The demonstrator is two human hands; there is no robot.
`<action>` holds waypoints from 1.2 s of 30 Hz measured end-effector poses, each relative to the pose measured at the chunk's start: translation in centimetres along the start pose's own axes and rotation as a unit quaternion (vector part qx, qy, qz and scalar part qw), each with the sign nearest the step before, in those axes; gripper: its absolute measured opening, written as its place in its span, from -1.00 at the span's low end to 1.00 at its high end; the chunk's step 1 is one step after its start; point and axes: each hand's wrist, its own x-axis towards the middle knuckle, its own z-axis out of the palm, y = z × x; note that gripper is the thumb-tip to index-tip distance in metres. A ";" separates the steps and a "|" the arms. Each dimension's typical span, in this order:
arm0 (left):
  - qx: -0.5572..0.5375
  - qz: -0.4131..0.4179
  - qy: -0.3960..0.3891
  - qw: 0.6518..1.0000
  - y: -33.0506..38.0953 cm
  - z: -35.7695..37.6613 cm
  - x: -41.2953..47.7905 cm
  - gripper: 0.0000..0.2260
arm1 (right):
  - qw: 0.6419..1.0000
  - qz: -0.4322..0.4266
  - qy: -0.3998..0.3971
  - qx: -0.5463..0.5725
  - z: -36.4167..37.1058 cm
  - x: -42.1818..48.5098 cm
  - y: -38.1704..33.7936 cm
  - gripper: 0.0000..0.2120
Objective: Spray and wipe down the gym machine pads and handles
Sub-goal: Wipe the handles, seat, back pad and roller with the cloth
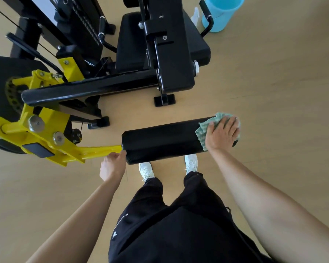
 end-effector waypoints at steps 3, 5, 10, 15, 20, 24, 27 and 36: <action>-0.063 0.020 0.024 0.997 1.1 -0.4 1.1 -0.77 | 0.999 -0.026 -0.026 -0.026 0.6 -0.4 -0.6 -0.21; -0.121 0.050 -0.001 0.991 1.9 -0.5 2.1 -0.70 | 0.995 -0.071 -0.042 -0.050 1.2 -1.2 -1.3 -0.27; -0.233 -0.005 -0.060 0.971 4.9 -0.7 3.6 -0.80 | 0.965 -0.232 -0.075 -0.098 2.6 -5.1 -4.7 -0.37; -0.232 -0.050 -0.088 0.967 4.6 -0.3 5.7 -0.72 | 0.897 -0.397 -0.159 -0.110 5.3 -10.5 -10.9 -0.39; -0.220 -0.050 -0.082 0.971 4.6 -1.0 5.1 -0.70 | 0.847 -0.467 -0.211 -0.143 7.5 -14.7 -16.9 -0.38; -0.216 -0.030 -0.065 0.974 4.5 -0.9 4.2 -0.70 | 0.842 -0.473 -0.203 -0.165 7.9 -14.7 -17.2 -0.38; -0.224 -0.008 -0.063 0.972 3.5 -0.7 4.2 -0.68 | 0.872 -0.428 -0.177 -0.157 6.8 -13.0 -15.3 -0.39; -0.182 0.066 0.021 0.981 0.8 0.6 0.5 -0.69 | 0.978 -0.175 -0.068 -0.086 1.3 -2.9 -4.4 -0.33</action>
